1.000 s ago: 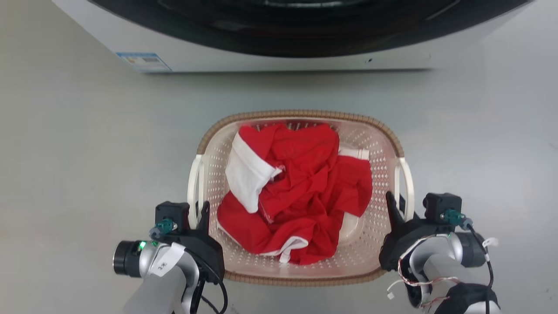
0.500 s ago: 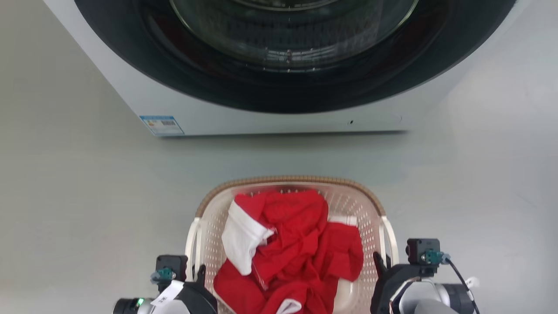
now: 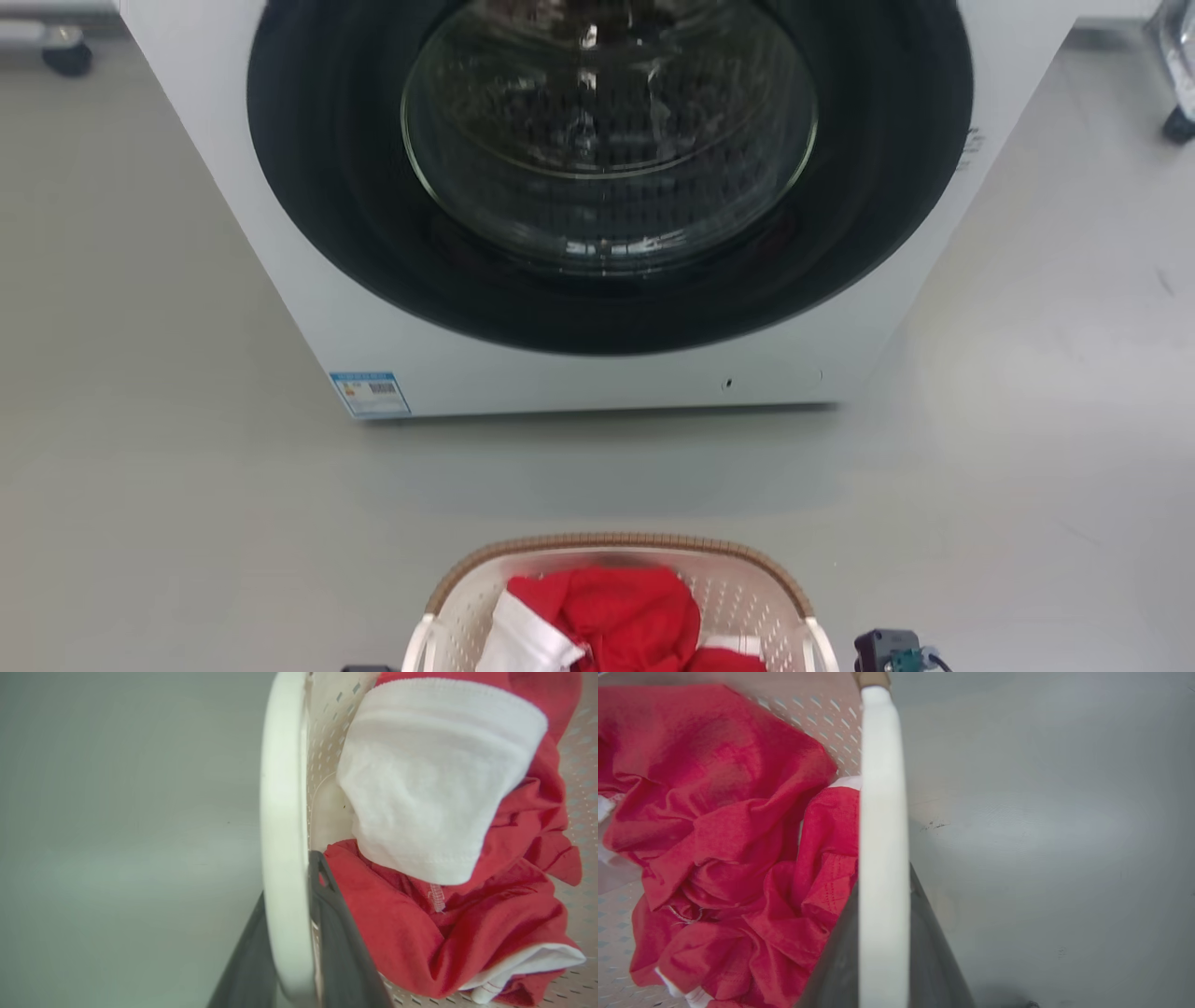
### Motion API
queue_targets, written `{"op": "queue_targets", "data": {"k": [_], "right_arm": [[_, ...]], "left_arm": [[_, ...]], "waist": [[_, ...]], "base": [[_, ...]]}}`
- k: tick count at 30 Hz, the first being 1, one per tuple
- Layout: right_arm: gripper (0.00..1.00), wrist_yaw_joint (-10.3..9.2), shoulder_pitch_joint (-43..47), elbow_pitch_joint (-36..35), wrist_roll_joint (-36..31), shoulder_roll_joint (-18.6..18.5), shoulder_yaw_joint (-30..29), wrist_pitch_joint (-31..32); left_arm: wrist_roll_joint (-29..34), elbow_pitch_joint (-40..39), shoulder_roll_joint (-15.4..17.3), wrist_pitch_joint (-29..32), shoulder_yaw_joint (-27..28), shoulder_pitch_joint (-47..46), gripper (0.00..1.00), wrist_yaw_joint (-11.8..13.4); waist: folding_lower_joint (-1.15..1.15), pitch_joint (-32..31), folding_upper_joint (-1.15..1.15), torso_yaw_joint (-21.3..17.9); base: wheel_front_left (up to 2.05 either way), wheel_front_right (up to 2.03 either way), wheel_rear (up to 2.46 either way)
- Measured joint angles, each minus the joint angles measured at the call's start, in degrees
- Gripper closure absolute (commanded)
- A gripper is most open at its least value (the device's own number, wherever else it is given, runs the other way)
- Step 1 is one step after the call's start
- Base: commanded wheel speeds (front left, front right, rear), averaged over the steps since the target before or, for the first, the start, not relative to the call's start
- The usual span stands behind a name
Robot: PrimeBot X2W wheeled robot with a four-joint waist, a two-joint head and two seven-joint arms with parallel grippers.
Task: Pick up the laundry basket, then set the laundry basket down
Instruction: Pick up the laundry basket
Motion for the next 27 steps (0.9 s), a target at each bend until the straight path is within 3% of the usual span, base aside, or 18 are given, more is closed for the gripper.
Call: {"op": "queue_targets", "data": {"k": [14,27], "right_arm": [[1.00,-1.33,5.2,-0.2,5.4,0.0,3.9,4.0],[1.00,-1.85,5.3,-0.3,8.4,-0.2,6.4,5.0]], "left_arm": [[-2.5,-0.4,0.3,3.2,-2.1,6.3,1.00,0.1],[-3.5,-0.8,0.4,4.5,-3.2,6.6,1.00,1.0]], "waist": [[0.00,-10.2,0.00,-0.5],[0.02,-11.5,0.01,-0.4]], "base": [[0.00,0.00,0.00],[0.00,0.00,0.00]]}}
